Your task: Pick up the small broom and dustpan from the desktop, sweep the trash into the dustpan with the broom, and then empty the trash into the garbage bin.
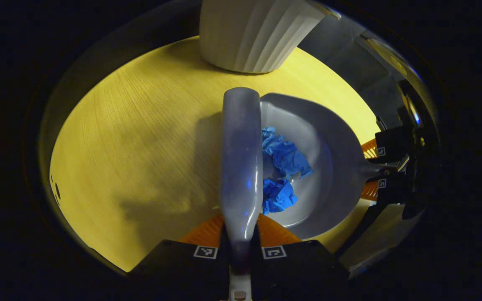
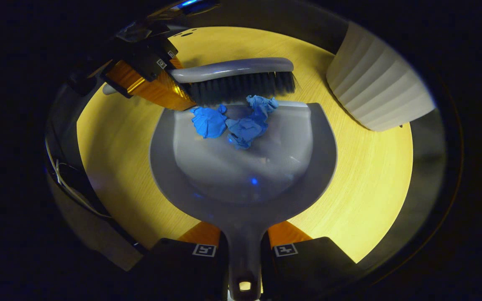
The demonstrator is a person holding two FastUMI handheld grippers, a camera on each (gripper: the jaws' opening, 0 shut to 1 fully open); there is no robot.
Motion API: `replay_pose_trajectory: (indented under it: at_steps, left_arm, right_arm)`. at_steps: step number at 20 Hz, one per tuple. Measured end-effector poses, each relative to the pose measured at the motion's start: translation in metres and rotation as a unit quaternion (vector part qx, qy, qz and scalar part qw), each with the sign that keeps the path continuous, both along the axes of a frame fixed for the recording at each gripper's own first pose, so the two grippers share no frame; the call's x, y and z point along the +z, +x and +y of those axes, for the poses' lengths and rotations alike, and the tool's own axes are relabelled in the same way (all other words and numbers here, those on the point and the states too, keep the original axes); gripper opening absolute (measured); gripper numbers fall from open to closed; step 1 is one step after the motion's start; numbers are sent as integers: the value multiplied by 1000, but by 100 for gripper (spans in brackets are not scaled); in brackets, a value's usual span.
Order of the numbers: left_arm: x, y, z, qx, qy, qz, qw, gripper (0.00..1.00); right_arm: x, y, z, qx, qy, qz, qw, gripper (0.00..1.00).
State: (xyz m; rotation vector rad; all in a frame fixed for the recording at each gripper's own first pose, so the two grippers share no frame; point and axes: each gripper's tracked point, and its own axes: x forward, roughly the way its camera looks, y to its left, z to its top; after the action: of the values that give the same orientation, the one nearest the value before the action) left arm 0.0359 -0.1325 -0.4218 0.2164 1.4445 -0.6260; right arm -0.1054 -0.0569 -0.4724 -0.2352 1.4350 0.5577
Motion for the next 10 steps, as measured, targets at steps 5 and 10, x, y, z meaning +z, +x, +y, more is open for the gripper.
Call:
replay_pose_trajectory:
  at_steps: [5,10]
  left_arm:
    - [16,23,29,51,13,-63,997,24]
    - [34,17,97,114,43,-90,988,24]
  right_arm:
    - [14,-10,1,-42,-5,-9,999,35]
    - [62,-22,-9,-112,-12,-17,994,35]
